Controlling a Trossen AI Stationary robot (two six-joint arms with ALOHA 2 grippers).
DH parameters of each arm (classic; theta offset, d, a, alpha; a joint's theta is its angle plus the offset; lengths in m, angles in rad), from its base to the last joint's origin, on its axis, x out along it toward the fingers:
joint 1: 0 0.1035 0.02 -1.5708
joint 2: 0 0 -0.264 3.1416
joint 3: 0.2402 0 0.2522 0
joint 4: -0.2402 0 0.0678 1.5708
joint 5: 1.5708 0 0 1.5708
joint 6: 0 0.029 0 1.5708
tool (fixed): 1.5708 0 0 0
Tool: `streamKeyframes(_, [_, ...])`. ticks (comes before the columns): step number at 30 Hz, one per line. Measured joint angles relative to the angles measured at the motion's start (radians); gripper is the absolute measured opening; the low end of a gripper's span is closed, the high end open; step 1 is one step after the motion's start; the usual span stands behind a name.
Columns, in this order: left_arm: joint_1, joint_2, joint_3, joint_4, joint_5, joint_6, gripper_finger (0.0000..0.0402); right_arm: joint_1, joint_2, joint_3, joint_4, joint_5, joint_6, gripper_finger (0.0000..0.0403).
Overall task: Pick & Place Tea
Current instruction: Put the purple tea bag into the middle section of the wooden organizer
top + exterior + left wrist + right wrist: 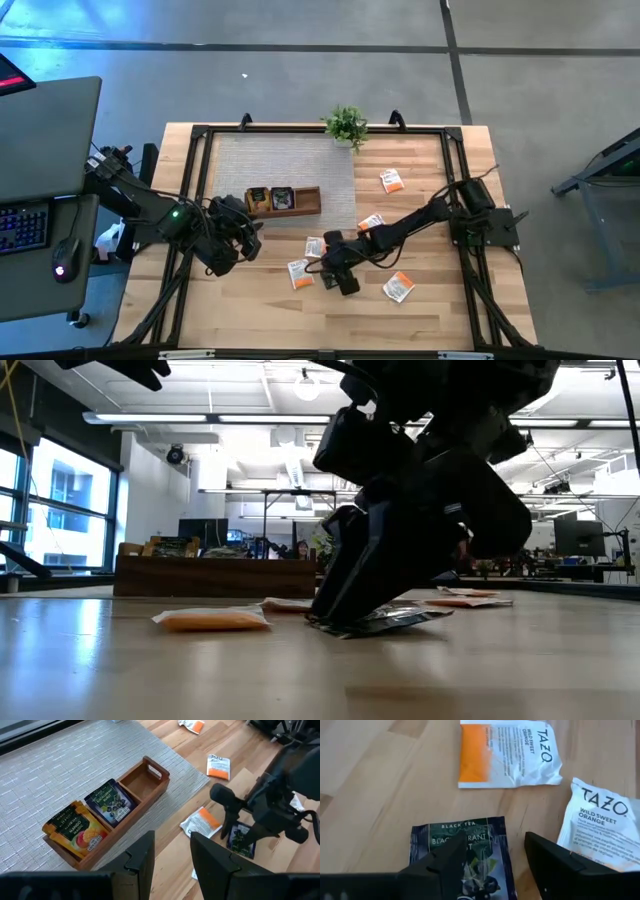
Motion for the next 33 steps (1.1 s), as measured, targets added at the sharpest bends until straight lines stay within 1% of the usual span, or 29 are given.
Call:
streamKeyframes(2, [0.0, 0.0, 0.0, 0.0, 0.0, 0.0, 0.0124, 0.001, 0.003, 0.001, -0.006, 0.03, 0.004, 0.019])
streamKeyframes(4, [0.0, 0.0, 0.0, 0.001, 0.0, 0.0, 0.0124, -0.002, 0.004, 0.001, -0.015, 0.043, -0.008, 0.0168])
streamKeyframes(7, [0.0, 0.0, 0.0, 0.002, 0.0, 0.0, 0.0124, -0.01, 0.004, 0.001, -0.026, 0.046, -0.025, 0.012])
streamKeyframes(12, [0.0, 0.0, 0.0, 0.003, 0.0, -0.004, 0.0124, -0.025, 0.003, 0.0, -0.018, 0.066, 0.024, 0.0026])
streamKeyframes(13, [0.0, 0.0, 0.0, 0.003, 0.0, -0.005, 0.0124, -0.027, 0.0, -0.002, -0.014, 0.057, 0.025, 0.0014])
streamKeyframes(14, [0.0, 0.0, 0.0, 0.004, 0.001, -0.005, 0.0124, -0.027, -0.003, -0.003, -0.008, 0.046, 0.025, 0.0008])
streamKeyframes(17, [0.0, 0.0, 0.0, 0.005, 0.002, -0.005, 0.0124, -0.028, -0.042, -0.008, 0.022, 0.04, 0.029, 0.0014])
streamKeyframes(19, [0.0, 0.0, 0.0, 0.006, 0.002, -0.005, 0.0124, -0.035, -0.079, -0.012, 0.033, 0.066, 0.028, 0.0012])
streamKeyframes(20, [0.0, 0.0, 0.0, 0.006, 0.002, -0.005, 0.0124, -0.042, -0.1, -0.015, 0.052, 0.097, 0.034, 0.0009])
streamKeyframes(21, [0.0, 0.0, 0.0, 0.008, 0.002, -0.005, 0.0124, -0.054, -0.121, -0.014, 0.097, 0.142, 0.047, 0.0005])
streamKeyframes(23, [0.0, 0.0, 0.0, 0.008, 0.001, -0.005, 0.0124, -0.08, -0.155, -0.006, 0.217, 0.276, 0.052, 0.0004])
streamKeyframes(25, [0.0, 0.0, 0.0, 0.008, -0.003, -0.004, 0.0124, -0.11, -0.159, -0.006, 0.358, 0.424, 0.048, 0.0008])
streamKeyframes(26, [0.0, 0.0, 0.0, 0.009, -0.008, -0.004, 0.0124, -0.13, -0.154, -0.006, 0.426, 0.474, 0.047, 0.0011])
streamKeyframes(27, [0.0, 0.0, 0.0, 0.009, -0.015, -0.004, 0.0124, -0.152, -0.144, -0.008, 0.494, 0.495, 0.046, 0.0012])
streamKeyframes(29, [0.0, 0.0, 0.0, 0.009, -0.022, -0.003, 0.0124, -0.198, -0.134, -0.008, 0.617, 0.506, 0.058, 0.0011])
streamKeyframes(31, [0.0, 0.0, 0.0, 0.01, -0.023, -0.003, 0.0124, -0.242, -0.112, -0.005, 0.744, 0.51, 0.123, 0.0005])
streamKeyframes(33, [0.0, 0.0, 0.0, 0.01, -0.026, -0.003, 0.0124, -0.276, -0.07, -0.005, 0.835, 0.505, 0.211, 0.0003])
